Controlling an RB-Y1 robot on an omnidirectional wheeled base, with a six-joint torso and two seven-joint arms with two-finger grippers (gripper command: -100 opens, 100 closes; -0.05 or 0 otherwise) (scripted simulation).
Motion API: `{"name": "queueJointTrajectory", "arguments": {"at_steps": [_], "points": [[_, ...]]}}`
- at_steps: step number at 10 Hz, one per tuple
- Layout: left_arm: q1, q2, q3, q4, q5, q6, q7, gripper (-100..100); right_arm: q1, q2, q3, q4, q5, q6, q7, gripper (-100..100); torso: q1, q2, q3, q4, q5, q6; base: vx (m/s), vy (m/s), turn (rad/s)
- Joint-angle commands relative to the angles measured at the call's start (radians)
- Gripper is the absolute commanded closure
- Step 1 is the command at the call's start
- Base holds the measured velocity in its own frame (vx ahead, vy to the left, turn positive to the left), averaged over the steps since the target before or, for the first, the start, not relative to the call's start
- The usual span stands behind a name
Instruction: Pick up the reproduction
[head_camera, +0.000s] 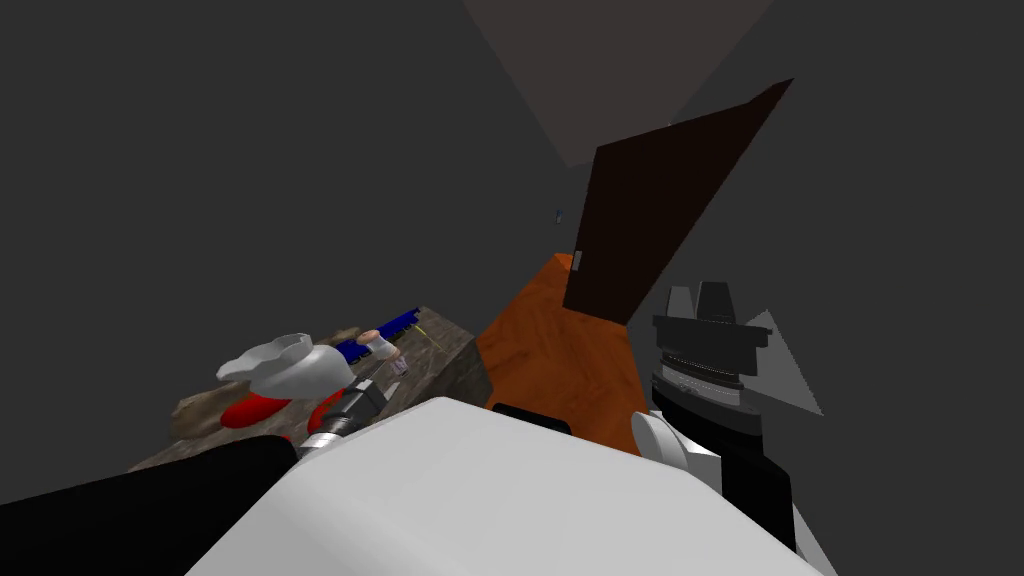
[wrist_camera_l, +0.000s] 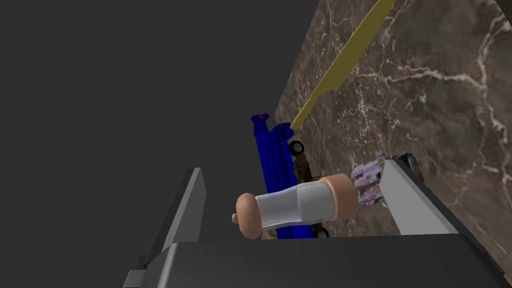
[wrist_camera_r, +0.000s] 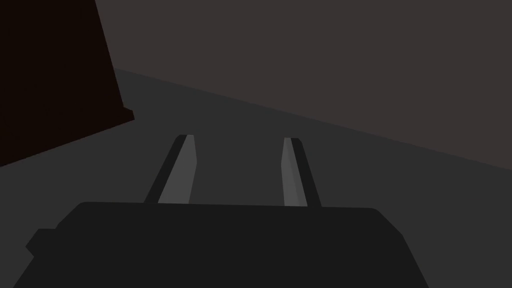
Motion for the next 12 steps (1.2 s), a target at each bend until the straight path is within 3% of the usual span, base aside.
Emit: {"name": "queueJointTrajectory", "arguments": {"at_steps": [1,3,6,8,9,12], "points": [[0.042,0.014,-0.004,0.013,0.005,0.006,0.006,-100,0.0,0.0,0.0,0.0,0.0,0.0,0.0,0,0.0,0.0,0.0,0.0,0.0,0.0,0.013,0.029,-0.196],[0.109,0.076,0.002,0.042,0.033,0.058,0.026,-100,0.0,0.0,0.0,0.0,0.0,0.0,0.0,0,0.0,0.0,0.0,0.0,0.0,0.0,0.021,0.03,-0.358],[0.162,0.107,0.004,0.058,0.047,0.084,0.035,-100,0.0,0.0,0.0,0.0,0.0,0.0,0.0,0,0.0,-0.001,-0.001,0.0,0.0,0.0,0.025,0.032,-0.225],[0.223,0.17,0.004,0.091,0.074,0.136,0.05,-100,0.0,0.0,0.0,0.0,0.0,0.0,0.0,0,0.0,-0.001,-0.001,0.0,0.0,-0.001,0.032,0.04,-0.334],[0.234,0.17,0.004,0.091,0.074,0.136,0.05,-100,0.0,0.0,0.0,0.0,0.0,0.0,0.0,0,0.001,-0.002,-0.001,0.0,0.0,0.0,0.023,0.058,-0.138],[0.297,0.23,0.002,0.124,0.1,0.186,0.061,-100,0.0,0.0,0.0,0.0,0.0,0.0,0.0,0,0.0,-0.002,-0.001,0.0,0.0,-0.001,0.024,0.04,-0.186]]}}
